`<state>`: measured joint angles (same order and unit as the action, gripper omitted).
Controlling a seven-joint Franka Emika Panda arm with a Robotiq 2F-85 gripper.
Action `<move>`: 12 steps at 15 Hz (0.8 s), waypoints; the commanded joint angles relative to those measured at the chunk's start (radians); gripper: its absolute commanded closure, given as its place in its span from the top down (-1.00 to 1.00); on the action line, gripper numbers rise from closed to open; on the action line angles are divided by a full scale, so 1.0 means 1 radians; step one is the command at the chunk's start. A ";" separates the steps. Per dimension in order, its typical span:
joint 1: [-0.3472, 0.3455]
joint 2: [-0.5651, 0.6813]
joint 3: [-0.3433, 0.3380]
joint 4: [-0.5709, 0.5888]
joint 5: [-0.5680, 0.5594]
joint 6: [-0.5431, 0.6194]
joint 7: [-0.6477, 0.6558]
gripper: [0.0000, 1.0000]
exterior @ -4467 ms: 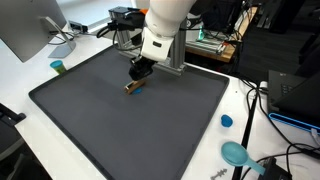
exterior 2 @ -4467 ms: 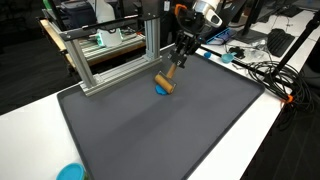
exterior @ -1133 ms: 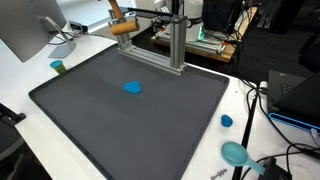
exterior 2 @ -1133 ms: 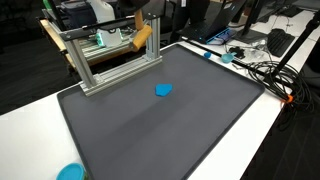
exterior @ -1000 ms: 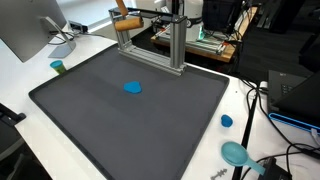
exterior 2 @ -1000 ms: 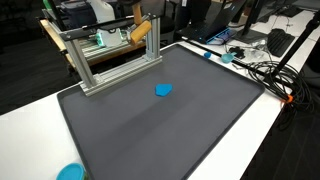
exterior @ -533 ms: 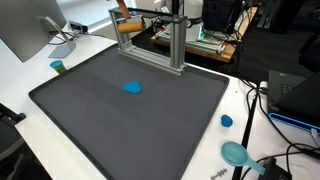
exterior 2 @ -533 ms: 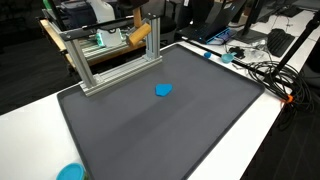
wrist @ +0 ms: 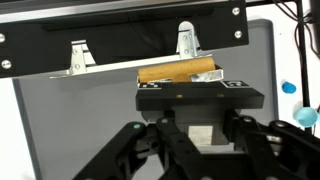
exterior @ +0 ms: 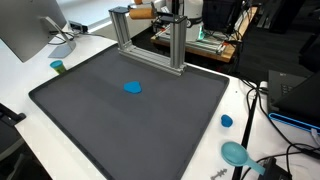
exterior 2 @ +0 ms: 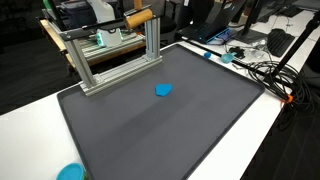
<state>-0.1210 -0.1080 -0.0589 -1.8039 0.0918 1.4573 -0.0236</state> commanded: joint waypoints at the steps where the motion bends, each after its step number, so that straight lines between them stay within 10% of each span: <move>1: 0.045 -0.042 0.023 -0.059 0.007 0.028 0.102 -0.56; 12: 0.084 -0.071 0.047 -0.264 -0.049 0.194 0.144 -0.56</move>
<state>-0.0358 -0.1250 -0.0074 -1.9947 0.0775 1.6165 0.1117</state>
